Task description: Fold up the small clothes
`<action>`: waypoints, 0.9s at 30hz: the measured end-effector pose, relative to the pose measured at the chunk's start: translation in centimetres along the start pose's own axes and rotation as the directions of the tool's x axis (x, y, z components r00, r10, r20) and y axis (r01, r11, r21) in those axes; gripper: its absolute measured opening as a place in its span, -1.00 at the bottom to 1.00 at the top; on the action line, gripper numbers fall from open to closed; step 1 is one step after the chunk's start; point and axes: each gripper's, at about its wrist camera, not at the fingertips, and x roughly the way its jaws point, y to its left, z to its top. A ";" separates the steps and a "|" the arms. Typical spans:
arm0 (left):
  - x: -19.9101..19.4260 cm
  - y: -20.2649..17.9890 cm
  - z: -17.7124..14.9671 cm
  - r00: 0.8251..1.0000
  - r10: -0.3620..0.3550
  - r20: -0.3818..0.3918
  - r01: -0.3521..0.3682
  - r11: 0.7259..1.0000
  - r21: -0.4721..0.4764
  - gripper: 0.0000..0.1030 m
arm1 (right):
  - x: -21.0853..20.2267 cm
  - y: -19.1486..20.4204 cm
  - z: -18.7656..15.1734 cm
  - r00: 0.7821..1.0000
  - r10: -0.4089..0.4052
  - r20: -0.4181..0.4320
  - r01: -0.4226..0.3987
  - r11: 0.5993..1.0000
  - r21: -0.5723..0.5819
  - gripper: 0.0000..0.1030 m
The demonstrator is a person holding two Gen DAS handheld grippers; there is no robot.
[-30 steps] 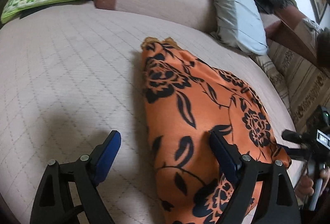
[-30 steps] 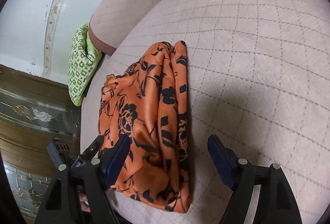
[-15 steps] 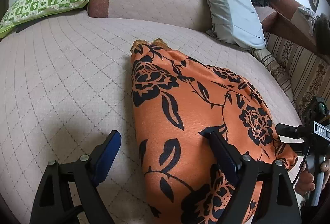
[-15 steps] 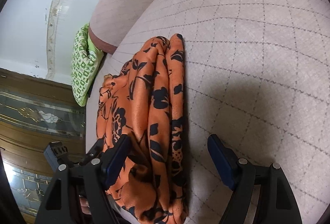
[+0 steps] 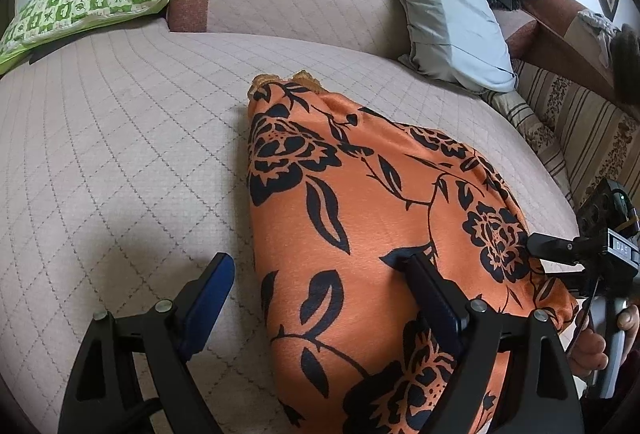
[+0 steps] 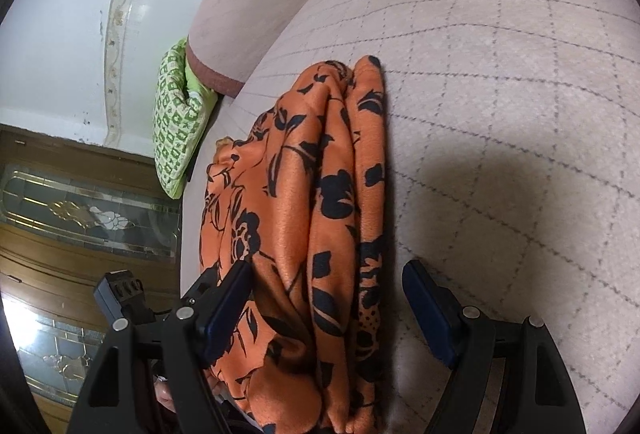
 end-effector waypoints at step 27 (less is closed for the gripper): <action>1.8 -2.0 -0.2 0.991 -0.092 -0.100 0.092 0.996 -0.001 0.75 | 6.2 5.3 -0.1 0.996 -0.085 -0.040 0.074 0.976 -0.206 0.68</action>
